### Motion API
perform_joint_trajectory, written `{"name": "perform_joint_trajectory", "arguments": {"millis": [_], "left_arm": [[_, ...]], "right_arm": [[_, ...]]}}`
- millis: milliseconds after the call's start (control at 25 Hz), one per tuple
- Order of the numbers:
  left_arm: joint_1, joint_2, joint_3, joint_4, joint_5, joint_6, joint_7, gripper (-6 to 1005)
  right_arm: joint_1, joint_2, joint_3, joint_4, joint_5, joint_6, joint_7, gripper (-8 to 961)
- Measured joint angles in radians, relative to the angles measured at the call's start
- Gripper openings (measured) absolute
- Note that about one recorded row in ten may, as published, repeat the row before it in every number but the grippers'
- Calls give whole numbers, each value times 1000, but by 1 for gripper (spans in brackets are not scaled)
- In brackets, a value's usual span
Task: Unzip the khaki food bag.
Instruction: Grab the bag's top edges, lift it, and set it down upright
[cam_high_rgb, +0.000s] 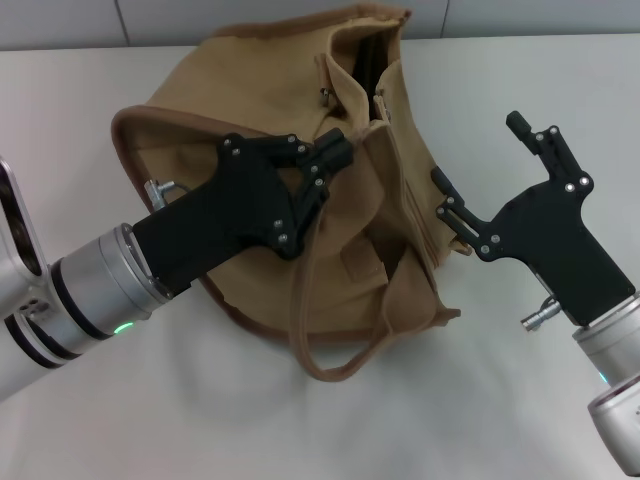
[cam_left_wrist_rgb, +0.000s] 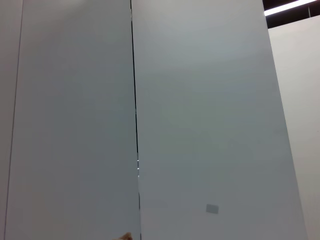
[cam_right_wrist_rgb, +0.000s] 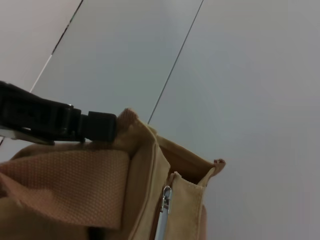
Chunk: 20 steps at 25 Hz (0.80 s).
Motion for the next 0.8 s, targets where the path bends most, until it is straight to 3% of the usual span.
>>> {"name": "perform_joint_trajectory", "arguments": {"millis": [400,800], "left_arm": [[-3,0,-8,-5,20,-1,1,30],[-3,0,-9,-5,45,3,1,34]], "right_arm": [[40,0,5,45,-2,75,-179,826],[80,0,21,86,-3,77,-239,825]]}}
